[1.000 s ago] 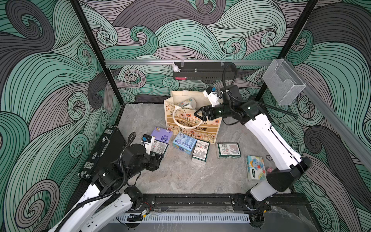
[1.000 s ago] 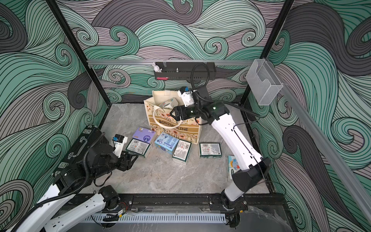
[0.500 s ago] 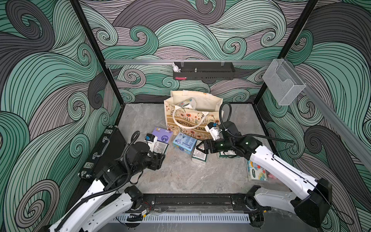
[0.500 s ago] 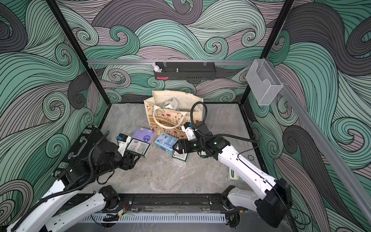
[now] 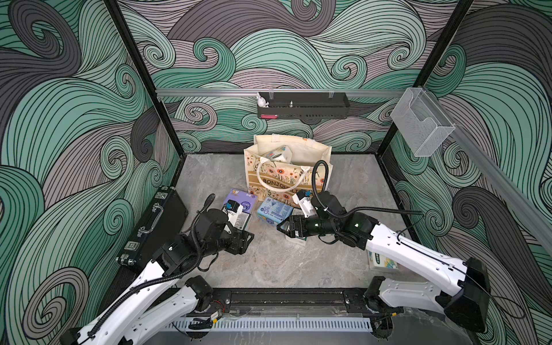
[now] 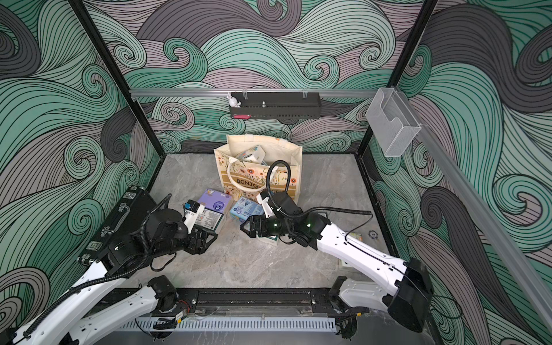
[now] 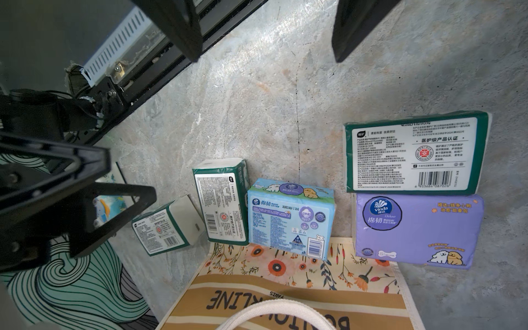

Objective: Put tissues into the canvas bag
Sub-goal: Move the pack of facial tissues to the center of the board.

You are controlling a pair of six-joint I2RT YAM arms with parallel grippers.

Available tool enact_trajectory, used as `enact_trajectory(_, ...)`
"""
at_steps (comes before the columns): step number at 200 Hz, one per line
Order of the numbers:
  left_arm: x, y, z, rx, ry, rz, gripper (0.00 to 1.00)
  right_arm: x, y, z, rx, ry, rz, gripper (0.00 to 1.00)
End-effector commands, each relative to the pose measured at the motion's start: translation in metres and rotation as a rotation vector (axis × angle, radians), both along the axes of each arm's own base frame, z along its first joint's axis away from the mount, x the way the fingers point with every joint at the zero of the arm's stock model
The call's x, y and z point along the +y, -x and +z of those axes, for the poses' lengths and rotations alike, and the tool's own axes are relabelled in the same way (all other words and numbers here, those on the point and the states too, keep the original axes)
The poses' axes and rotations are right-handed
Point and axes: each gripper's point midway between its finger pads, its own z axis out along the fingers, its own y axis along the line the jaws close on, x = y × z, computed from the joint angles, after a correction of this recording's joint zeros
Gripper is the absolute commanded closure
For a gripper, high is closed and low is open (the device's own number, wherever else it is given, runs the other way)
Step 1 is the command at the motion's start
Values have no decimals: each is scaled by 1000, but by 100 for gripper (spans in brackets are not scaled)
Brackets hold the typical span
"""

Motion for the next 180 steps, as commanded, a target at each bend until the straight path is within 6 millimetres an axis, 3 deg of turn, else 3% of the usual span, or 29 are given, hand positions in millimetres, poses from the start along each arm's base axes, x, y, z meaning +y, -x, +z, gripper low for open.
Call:
enact_trajectory(1,1,-2,3,-24,3,-1,25,-1,-6,-10,-1,3,-43,12)
enact_trajectory(32,33,-19,-3,-6,-117,176,26,-3,-9,-40,-30,60,-31,11)
enact_trajectory(57,38,-33,-18,90,-138,225,27,1,-11,-70,-30,89,-6,11)
enact_trajectory(82,49,-59,-33,197,-66,313,27,12,-12,-84,-35,87,40,11)
enact_trajectory(115,67,-113,-31,211,-31,434,27,19,-7,-93,-24,20,62,11)
enact_trajectory(141,89,-154,-41,236,-123,505,29,17,3,-96,-9,-44,72,10)
enact_trajectory(158,113,-168,-42,299,-199,557,40,13,8,-97,-16,-41,91,9)
enact_trajectory(168,125,-175,-55,369,-235,581,50,11,9,-97,-26,-43,96,8)
enact_trajectory(180,132,-180,-65,415,-243,583,52,12,10,-94,-36,-54,111,8)
